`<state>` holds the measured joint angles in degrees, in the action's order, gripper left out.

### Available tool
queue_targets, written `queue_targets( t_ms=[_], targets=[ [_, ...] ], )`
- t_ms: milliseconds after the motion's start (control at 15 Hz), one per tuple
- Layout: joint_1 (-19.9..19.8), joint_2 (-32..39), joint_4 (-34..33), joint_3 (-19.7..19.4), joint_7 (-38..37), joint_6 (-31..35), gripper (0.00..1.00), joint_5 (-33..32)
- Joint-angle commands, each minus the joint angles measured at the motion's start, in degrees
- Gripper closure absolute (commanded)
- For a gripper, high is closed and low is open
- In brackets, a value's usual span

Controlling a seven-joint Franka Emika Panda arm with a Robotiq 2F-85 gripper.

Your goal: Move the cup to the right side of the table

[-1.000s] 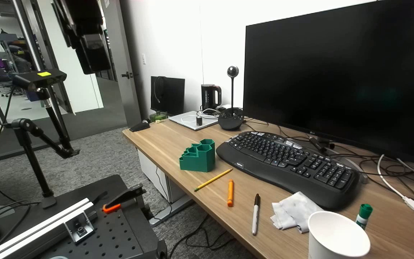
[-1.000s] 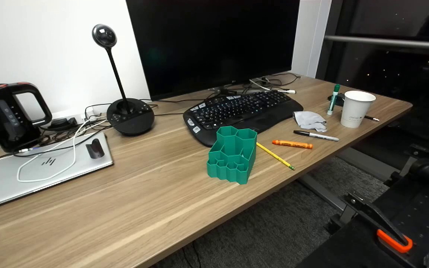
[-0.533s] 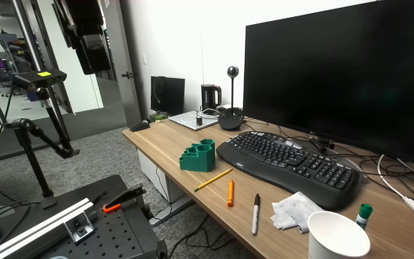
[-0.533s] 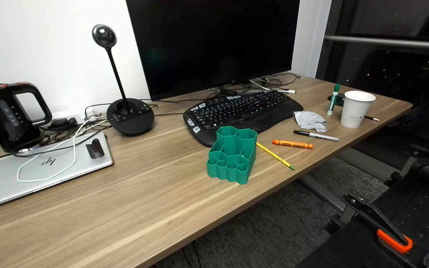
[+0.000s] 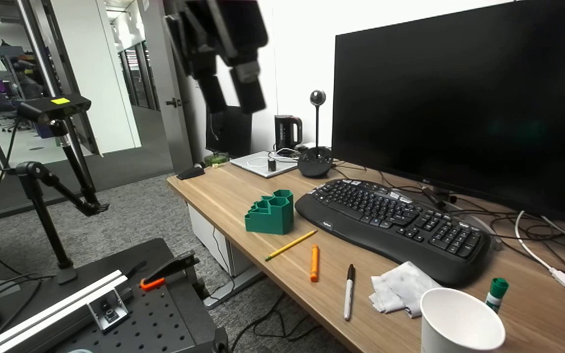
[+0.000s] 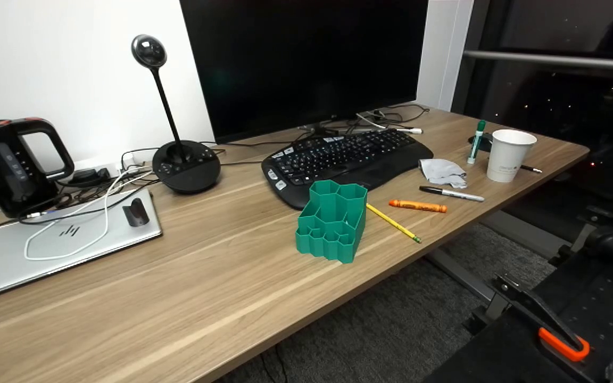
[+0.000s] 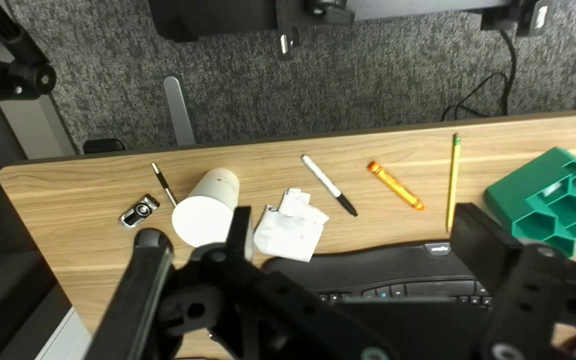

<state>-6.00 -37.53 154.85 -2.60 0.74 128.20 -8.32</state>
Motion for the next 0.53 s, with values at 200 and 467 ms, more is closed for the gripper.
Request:
queue_targets(
  t_ms=[200,467],
  targets=[
    [-2.7,25.7,-12.0,-4.8,1.7,13.2,0.00,0.3],
    [-2.3,40.9,-21.0,-5.9,2.3,20.7,0.00,5.0]
  ],
)
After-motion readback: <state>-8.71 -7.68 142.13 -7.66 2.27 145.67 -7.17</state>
